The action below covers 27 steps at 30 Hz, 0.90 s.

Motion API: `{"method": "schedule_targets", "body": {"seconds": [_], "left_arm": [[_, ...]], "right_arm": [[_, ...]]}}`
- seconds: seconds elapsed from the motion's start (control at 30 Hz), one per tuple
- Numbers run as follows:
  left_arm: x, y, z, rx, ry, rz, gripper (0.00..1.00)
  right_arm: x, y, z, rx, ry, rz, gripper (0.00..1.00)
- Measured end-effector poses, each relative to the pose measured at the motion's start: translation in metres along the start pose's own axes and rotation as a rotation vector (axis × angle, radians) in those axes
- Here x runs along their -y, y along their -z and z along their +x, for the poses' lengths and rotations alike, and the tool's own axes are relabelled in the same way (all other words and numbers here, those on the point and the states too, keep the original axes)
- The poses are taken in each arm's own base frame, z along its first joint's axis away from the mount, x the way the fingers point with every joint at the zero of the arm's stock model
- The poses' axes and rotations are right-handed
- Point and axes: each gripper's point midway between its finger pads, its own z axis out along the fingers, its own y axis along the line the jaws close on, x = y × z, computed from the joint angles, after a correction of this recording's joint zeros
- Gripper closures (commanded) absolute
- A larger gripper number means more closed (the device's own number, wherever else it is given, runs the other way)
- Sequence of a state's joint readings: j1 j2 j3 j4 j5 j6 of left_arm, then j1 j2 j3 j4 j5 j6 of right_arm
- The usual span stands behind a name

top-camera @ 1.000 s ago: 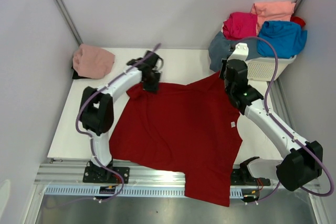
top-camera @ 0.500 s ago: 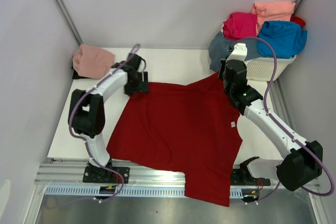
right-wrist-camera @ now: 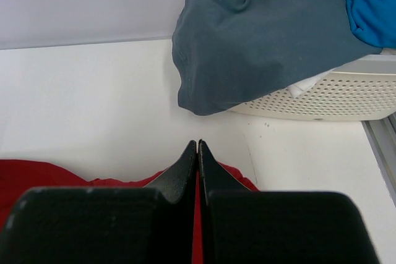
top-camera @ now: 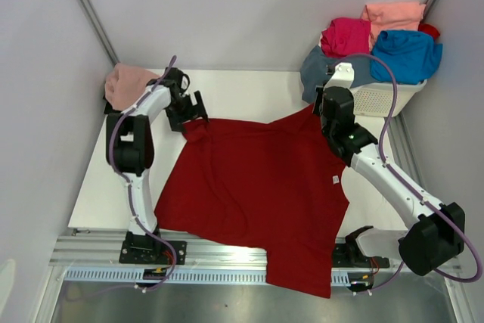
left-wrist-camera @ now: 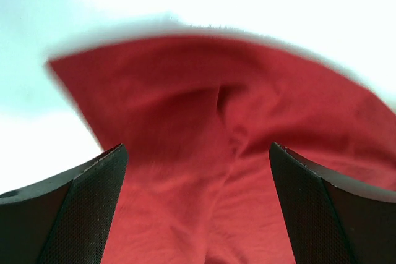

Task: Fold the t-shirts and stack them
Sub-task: Flatten out the tshirt

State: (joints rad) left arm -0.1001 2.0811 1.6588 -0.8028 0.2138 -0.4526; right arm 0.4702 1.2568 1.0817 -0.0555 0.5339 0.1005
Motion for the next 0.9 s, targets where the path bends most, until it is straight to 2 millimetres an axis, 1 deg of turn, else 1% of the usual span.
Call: {"method": "schedule_targets", "body": {"seconds": [0.1,0.13,0.2,0.27,0.3,0.33,0.43,0.63,0.7,0.73,0.77,0.8,0.83,0.9], "left_arm": [[0.005,-0.019,-0.006,-0.056,0.007,0.002,0.01],[0.005,-0.023,-0.004,-0.074,0.007,-0.004,0.01],[0.005,-0.025,-0.002,-0.098,0.003,-0.014,0.01],[0.010,-0.022,-0.001,-0.113,-0.005,-0.019,0.30],[0.012,-0.021,-0.001,-0.115,-0.016,-0.020,0.51],[0.015,-0.019,0.000,-0.118,-0.025,-0.020,0.99],[0.020,-0.016,0.002,-0.118,-0.073,-0.028,1.00],[0.022,-0.019,0.015,-0.132,-0.149,-0.082,1.00],[0.024,-0.020,0.021,-0.136,-0.175,-0.095,0.99],[0.025,-0.021,0.025,-0.138,-0.185,-0.103,0.94],[0.024,-0.021,0.027,-0.140,-0.193,-0.110,0.77],[0.024,-0.021,0.030,-0.144,-0.209,-0.114,0.53],[0.024,-0.020,0.032,-0.145,-0.220,-0.118,0.01],[0.022,-0.019,0.033,-0.136,-0.218,-0.132,0.01]], "right_arm": [[0.000,0.000,0.000,-0.001,0.000,0.000,1.00],[0.000,0.000,0.000,-0.001,0.000,0.000,1.00],[0.000,0.000,0.000,-0.001,0.001,-0.001,1.00],[-0.001,0.001,0.000,-0.001,0.001,-0.003,1.00],[-0.002,0.001,0.000,-0.001,0.001,-0.004,1.00],[-0.002,0.001,0.000,-0.001,0.001,-0.004,1.00],[-0.002,0.001,0.000,0.000,0.001,-0.004,1.00],[-0.002,0.002,0.000,-0.001,0.002,-0.004,1.00],[-0.004,0.002,0.000,-0.001,0.002,-0.008,1.00],[-0.005,0.002,0.001,-0.002,0.003,-0.010,1.00],[-0.006,0.002,0.001,-0.002,0.004,-0.013,1.00],[-0.007,0.003,0.001,-0.002,0.005,-0.016,1.00],[-0.009,0.003,0.002,-0.004,0.007,-0.020,1.00],[-0.012,0.003,0.003,-0.006,0.009,-0.026,1.00]]}}
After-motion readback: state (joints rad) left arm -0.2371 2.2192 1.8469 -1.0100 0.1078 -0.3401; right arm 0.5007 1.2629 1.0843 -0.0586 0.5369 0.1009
